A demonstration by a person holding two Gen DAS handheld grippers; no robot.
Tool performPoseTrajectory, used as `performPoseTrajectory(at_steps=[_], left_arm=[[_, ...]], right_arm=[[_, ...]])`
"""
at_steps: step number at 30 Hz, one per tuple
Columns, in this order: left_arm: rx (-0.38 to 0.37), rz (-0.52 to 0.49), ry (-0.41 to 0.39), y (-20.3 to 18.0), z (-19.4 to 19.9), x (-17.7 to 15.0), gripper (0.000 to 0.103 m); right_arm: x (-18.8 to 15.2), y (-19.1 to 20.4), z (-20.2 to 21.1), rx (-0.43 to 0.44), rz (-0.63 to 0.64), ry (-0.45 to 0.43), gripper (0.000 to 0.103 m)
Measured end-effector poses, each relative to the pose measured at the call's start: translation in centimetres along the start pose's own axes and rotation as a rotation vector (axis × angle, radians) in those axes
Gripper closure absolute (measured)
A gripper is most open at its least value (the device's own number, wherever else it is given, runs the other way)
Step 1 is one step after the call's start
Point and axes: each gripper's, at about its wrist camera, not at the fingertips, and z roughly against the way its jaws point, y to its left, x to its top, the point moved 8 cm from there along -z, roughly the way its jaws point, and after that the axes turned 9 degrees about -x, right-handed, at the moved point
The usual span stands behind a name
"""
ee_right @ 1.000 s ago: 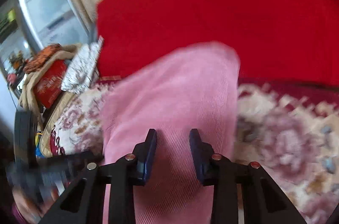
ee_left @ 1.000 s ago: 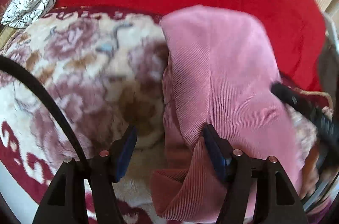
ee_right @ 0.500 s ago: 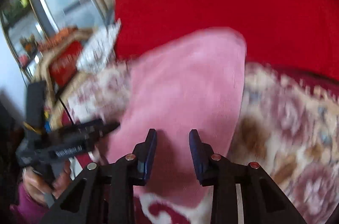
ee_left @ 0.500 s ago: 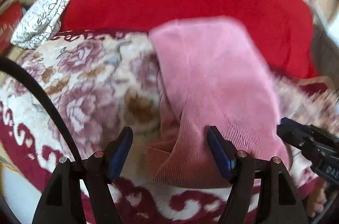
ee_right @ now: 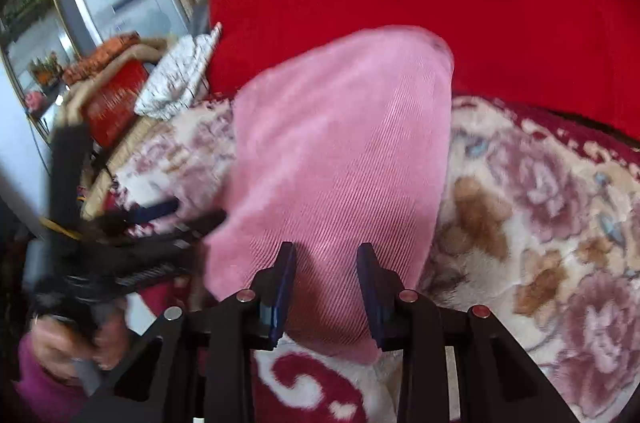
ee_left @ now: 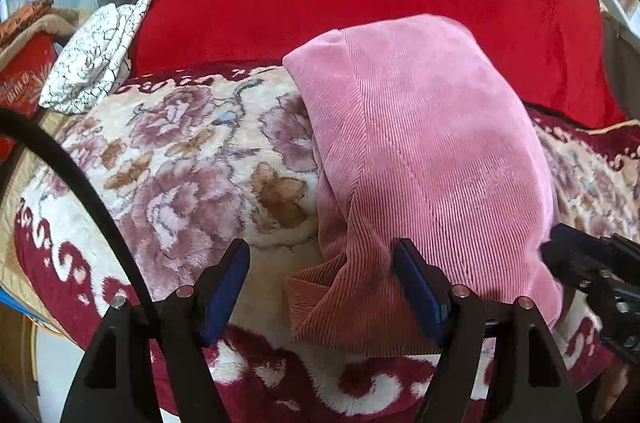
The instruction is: Fold large clothes
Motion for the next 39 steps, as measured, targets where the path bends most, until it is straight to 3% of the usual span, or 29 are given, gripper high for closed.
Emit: performPoseTrajectory(at_steps=[12,18,24,28,34,36,37,38,39], left_arm=[[0.059,-0.059,-0.058,-0.3,1.1,0.7,0.027],[0.079,-0.065,-0.075,-0.1,1.4,1.4,0.027],[0.101,-0.094,-0.073,-0.3,0.8,1.6,0.027],[0.115,-0.103,-0.075,-0.4,0.5,1.7,0.027],[0.128,-0.127,-0.073,-0.7,0.4,1.4,0.026],[0.109,-0.119,-0.07,-0.6,0.7,1.4,0.026],[0.094,-0.109,-0.068,-0.5,0.9,1.6,0.026],[0.073,-0.096,-0.074,-0.3,1.3,1.7,0.026],[0.039,-0.066,-0.1,0.0,2.1,2.2,0.026]], right_arm=[[1.0,-0.5,0.3,0.062,-0.04,0.015,0.067],[6.2,-2.1,1.1,0.016,-0.06,-0.06,0.067],[10.5,-4.4,-2.5,0.008,-0.135,-0.031,0.067],[9.1,-5.0,-8.7,0.047,-0.189,0.122,0.066],[8.6,-5.1,-6.7,0.017,-0.177,0.078,0.066],[7.9,-5.3,-4.8,0.044,-0.199,0.071,0.066],[7.6,-5.4,-4.1,0.058,-0.209,0.066,0.06],[7.0,-5.4,-2.9,0.079,-0.222,0.057,0.041],[6.5,-5.4,-2.0,0.087,-0.23,0.047,0.036]])
